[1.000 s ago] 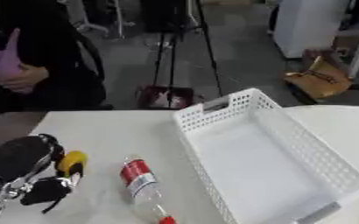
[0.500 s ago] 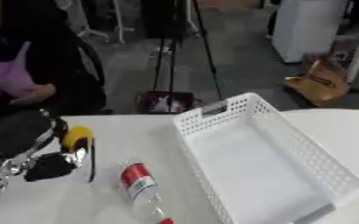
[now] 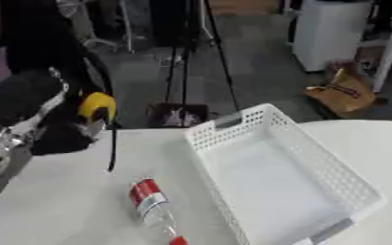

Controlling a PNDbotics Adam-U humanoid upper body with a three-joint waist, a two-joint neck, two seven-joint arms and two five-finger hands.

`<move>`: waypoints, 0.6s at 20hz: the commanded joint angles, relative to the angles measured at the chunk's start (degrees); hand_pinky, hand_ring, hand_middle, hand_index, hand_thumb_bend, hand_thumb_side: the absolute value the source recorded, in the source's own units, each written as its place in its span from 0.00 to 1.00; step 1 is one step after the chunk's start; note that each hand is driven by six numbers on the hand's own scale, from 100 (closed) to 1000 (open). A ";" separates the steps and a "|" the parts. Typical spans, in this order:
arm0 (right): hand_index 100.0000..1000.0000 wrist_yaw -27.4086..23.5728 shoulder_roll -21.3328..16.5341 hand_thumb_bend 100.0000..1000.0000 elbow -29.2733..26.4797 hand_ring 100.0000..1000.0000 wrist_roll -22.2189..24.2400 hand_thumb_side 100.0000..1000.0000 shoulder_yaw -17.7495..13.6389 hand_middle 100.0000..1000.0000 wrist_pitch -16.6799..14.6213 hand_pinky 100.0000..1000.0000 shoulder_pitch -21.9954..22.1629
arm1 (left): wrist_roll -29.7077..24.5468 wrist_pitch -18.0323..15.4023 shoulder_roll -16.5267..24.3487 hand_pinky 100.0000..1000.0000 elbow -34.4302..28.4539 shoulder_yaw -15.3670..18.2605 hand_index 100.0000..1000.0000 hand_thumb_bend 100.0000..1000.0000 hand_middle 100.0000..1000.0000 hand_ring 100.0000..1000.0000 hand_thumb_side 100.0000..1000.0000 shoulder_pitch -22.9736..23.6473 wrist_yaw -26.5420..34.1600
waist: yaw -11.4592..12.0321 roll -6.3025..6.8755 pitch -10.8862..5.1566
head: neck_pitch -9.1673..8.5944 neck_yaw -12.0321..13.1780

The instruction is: Pick up objects on the table and place them in the box.

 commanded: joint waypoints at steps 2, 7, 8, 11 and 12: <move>0.62 0.08 -2.52 0.00 -1.09 0.41 -2.43 0.46 0.42 0.57 -1.97 0.61 0.17 | -10.07 5.54 -2.91 0.66 -0.80 -0.01 0.42 0.00 0.43 0.62 0.31 -5.73 -1.91 | -0.27 -0.01 -1.86 | 0.61 -0.39; 0.62 0.05 -2.75 0.00 -1.09 0.41 -2.43 0.45 0.98 0.57 -1.69 0.61 0.12 | -12.63 4.70 -7.86 0.66 -0.80 -0.86 0.41 0.00 0.43 0.62 0.33 -11.44 -3.40 | -0.60 0.18 -2.38 | 0.89 -0.27; 0.62 0.04 -2.80 0.00 -1.09 0.41 -2.43 0.45 1.09 0.57 -1.66 0.61 0.12 | -13.00 4.51 -8.73 0.66 -0.80 -1.00 0.40 0.00 0.43 0.61 0.34 -12.37 -3.69 | -0.81 0.24 -2.50 | 0.93 -0.09; 0.62 0.00 -2.99 0.00 -1.09 0.41 -2.43 0.45 1.50 0.57 -1.57 0.61 0.10 | -14.71 4.08 -12.12 0.66 -0.80 -1.79 0.40 0.00 0.43 0.61 0.34 -15.70 -5.25 | -1.36 0.46 -2.84 | 1.04 0.27; 0.62 -0.01 -3.03 0.00 -1.09 0.41 -2.43 0.45 1.59 0.57 -1.55 0.61 0.07 | -15.24 4.01 -12.84 0.66 -0.80 -1.98 0.40 0.00 0.42 0.61 0.34 -16.27 -5.64 | -1.58 0.53 -2.92 | 1.06 0.36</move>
